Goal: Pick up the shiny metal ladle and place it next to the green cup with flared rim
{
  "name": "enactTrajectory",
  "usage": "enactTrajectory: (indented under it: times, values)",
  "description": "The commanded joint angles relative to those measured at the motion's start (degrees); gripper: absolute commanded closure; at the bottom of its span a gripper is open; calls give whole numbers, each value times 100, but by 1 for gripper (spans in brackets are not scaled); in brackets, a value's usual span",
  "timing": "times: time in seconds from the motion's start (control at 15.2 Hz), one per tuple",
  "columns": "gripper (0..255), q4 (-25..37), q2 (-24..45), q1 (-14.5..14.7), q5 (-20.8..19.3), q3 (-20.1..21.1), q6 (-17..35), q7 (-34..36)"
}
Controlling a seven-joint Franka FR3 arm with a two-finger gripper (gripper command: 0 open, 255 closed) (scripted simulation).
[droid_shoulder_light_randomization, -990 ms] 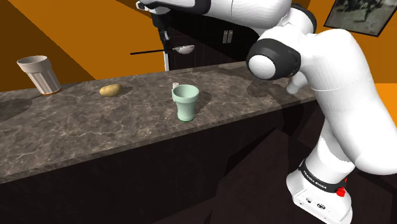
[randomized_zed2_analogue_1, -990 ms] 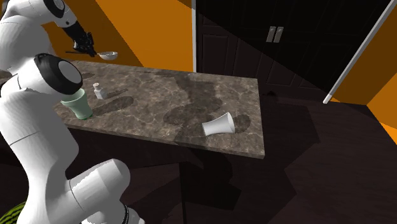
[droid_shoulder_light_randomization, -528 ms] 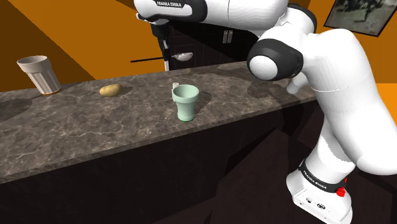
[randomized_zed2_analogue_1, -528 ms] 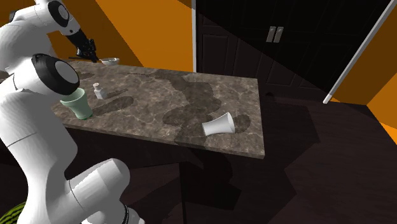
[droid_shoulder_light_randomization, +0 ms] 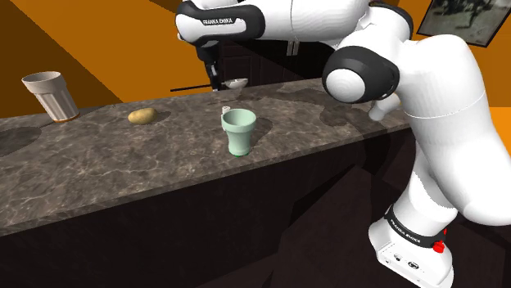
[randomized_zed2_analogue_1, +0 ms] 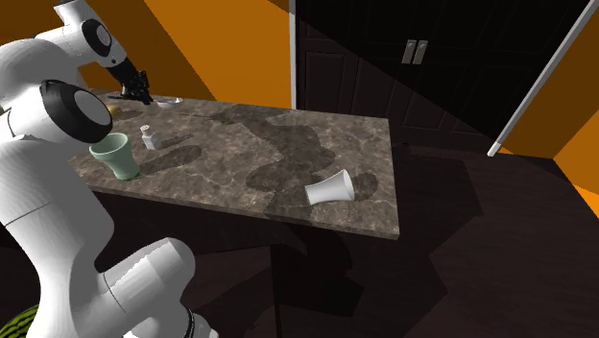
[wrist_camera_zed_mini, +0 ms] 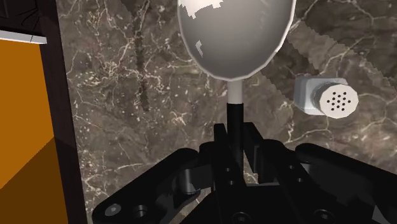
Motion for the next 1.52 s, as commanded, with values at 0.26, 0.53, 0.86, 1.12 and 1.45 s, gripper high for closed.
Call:
enactTrajectory:
  times: [0.26, 0.53, 0.86, 1.12, 1.45]
  values:
    - [255, -499, -2, 100, 3, 10, 476, 25]
    - [255, -771, 29, 145, 18, 25, 764, 39]
    - [255, -1054, 101, 179, 50, 54, 1102, 54]
    - [255, -1240, 182, 192, 84, 85, 1356, 63]
    - [255, -1396, 281, 195, 124, 121, 1600, 71]
